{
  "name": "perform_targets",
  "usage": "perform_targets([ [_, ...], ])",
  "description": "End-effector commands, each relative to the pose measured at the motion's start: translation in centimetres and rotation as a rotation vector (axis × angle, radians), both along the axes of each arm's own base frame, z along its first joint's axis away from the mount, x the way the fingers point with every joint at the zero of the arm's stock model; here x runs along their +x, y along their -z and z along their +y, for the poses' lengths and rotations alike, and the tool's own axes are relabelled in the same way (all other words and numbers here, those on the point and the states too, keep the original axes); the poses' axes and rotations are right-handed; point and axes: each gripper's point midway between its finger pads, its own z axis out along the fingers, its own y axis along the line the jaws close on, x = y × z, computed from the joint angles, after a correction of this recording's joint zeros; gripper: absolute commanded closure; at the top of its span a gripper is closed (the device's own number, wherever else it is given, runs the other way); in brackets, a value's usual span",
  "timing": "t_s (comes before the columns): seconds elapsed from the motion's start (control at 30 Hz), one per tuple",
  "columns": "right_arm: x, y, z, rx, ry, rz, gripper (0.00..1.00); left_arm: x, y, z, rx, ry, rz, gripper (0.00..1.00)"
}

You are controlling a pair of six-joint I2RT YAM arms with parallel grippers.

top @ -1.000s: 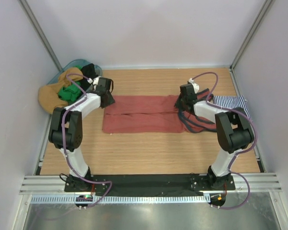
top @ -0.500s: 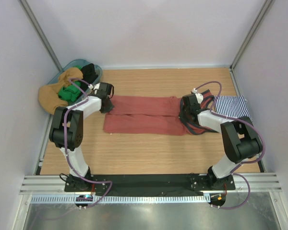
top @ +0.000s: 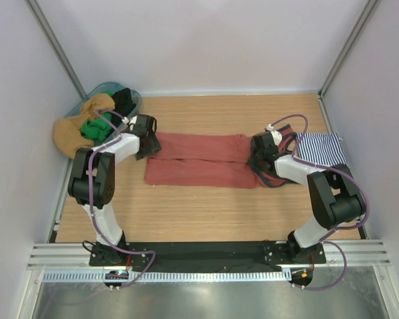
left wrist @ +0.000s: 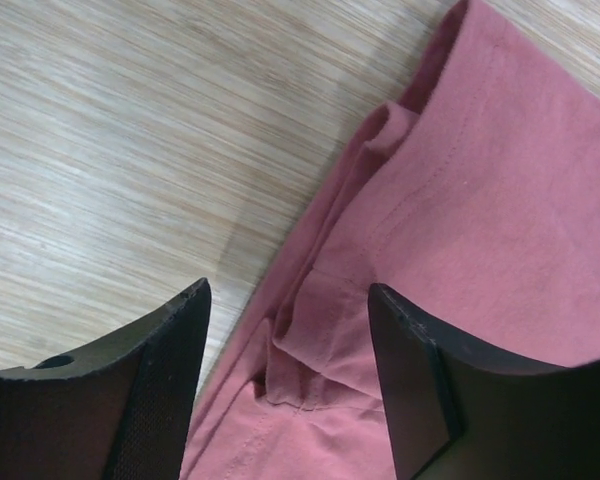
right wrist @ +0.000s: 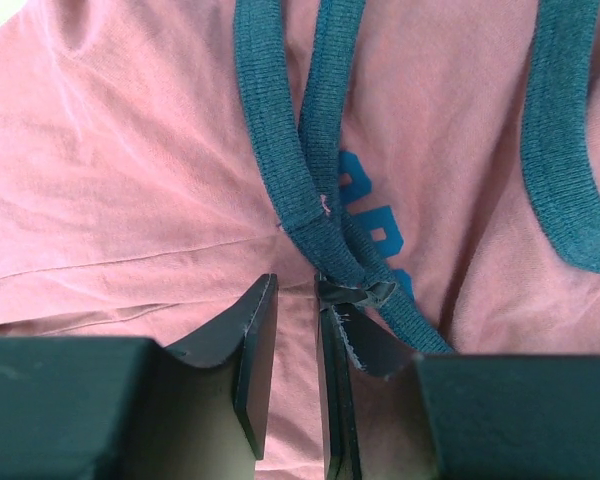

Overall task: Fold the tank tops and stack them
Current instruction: Fold the tank top

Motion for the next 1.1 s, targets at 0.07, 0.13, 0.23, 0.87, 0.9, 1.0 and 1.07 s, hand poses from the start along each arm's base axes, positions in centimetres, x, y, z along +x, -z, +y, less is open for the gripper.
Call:
perform_targets([
  [0.07,0.6,-0.6,-0.2,-0.012,0.019,-0.025,0.71,1.6,0.4,-0.9,-0.045,0.009,-0.021,0.46],
  [0.13,0.8,-0.3,-0.2,-0.014,0.021,-0.016,0.71,1.4,1.6,-1.1,-0.054,0.004,0.007,0.56],
  [0.23,1.2,0.0,0.0,-0.014,0.023,-0.005,0.71,1.0,3.0,-1.7,-0.084,0.008,0.033,0.81],
  [0.87,14.8,0.9,8.6,0.118,-0.147,0.024,0.7,-16.2,2.2,-2.1,-0.243,-0.099,-0.051,1.0],
  [0.9,15.4,0.6,9.6,0.13,-0.188,0.021,0.66,-16.7,2.0,-2.9,-0.25,-0.091,-0.063,1.0],
  [1.0,18.4,-0.3,10.7,0.118,-0.227,0.004,0.61,-18.9,2.1,-6.2,-0.285,-0.047,-0.071,1.0],
  [1.07,20.0,-1.8,11.6,0.12,-0.251,-0.012,0.58,-20.5,2.3,-8.7,-0.3,0.003,-0.059,1.0],
])
